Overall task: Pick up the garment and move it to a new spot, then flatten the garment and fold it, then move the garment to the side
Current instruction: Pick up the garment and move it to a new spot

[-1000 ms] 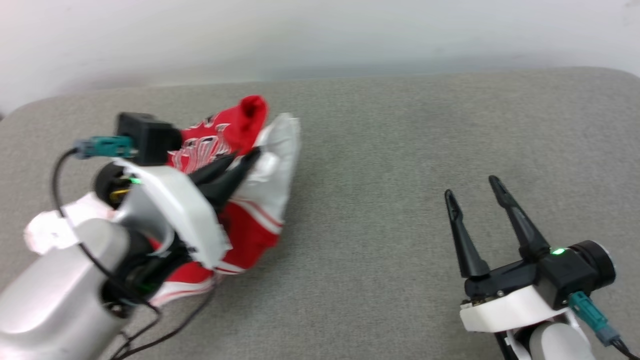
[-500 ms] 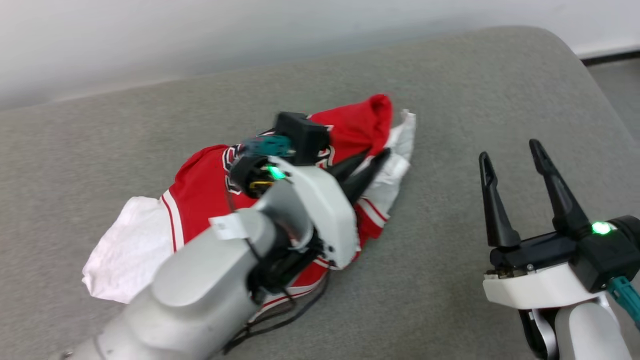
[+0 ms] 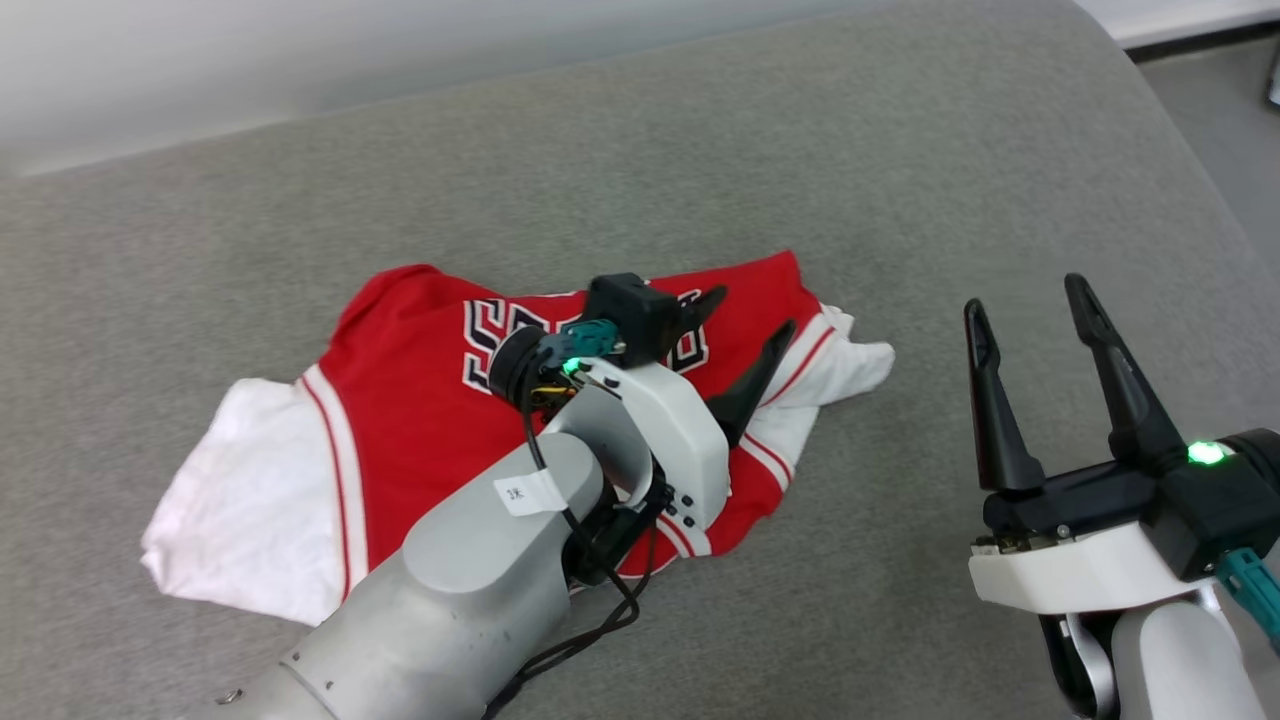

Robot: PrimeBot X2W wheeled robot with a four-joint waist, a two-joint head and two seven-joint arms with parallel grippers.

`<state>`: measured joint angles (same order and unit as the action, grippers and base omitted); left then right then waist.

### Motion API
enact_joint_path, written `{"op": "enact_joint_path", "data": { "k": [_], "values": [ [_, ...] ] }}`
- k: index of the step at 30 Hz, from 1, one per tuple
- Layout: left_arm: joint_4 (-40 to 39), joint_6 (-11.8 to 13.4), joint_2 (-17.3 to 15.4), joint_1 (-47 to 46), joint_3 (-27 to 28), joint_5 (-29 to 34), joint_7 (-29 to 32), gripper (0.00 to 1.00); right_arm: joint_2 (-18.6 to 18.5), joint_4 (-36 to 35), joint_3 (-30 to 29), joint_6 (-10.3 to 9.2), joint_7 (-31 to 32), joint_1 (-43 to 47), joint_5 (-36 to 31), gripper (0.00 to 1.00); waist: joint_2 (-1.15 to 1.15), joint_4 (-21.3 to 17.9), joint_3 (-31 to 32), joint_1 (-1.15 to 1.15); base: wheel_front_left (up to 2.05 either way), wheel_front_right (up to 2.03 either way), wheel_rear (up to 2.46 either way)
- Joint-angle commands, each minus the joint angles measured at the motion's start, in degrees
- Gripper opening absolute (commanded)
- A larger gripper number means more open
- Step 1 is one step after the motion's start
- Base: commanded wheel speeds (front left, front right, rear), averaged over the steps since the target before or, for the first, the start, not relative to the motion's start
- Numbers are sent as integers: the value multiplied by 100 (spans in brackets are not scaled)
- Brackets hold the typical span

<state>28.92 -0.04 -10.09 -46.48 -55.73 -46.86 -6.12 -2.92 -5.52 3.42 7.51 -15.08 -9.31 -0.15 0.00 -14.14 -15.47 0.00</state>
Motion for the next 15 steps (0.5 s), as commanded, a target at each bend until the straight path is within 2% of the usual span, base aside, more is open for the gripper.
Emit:
{"op": "enact_joint_path", "data": {
  "k": [1, 4, 9, 12, 15],
  "values": [
    [88, -41, 60, 45, 121, -74, -209, 100, 7, 43, -1, -4, -14, 55, -68, 100, 0, 196, 124, 0, 0, 0, 0],
    [222, -71, -5, 11, 264, 14, -618, 100, 6, 120, -10, -4, -14, 112, -136, 100, 0, 449, 310, 0, 0, 0, 0],
    [162, 109, -372, 143, 653, 359, -891, 100, 7, 227, -5, -4, -14, 222, -235, 100, 0, 850, 664, 0, 0, 0, 0],
    [-289, 277, -738, 344, 1145, 791, -914, 100, 6, 254, -36, -4, -14, 292, -252, 100, 0, 1055, 824, 0, 0, 0, 0],
    [-1104, 530, -1140, 803, 1883, 1436, -907, 100, 6, 262, -66, -4, -14, 359, -266, 100, 0, 1216, 949, 0, 0, 0, 0]
  ]
}}
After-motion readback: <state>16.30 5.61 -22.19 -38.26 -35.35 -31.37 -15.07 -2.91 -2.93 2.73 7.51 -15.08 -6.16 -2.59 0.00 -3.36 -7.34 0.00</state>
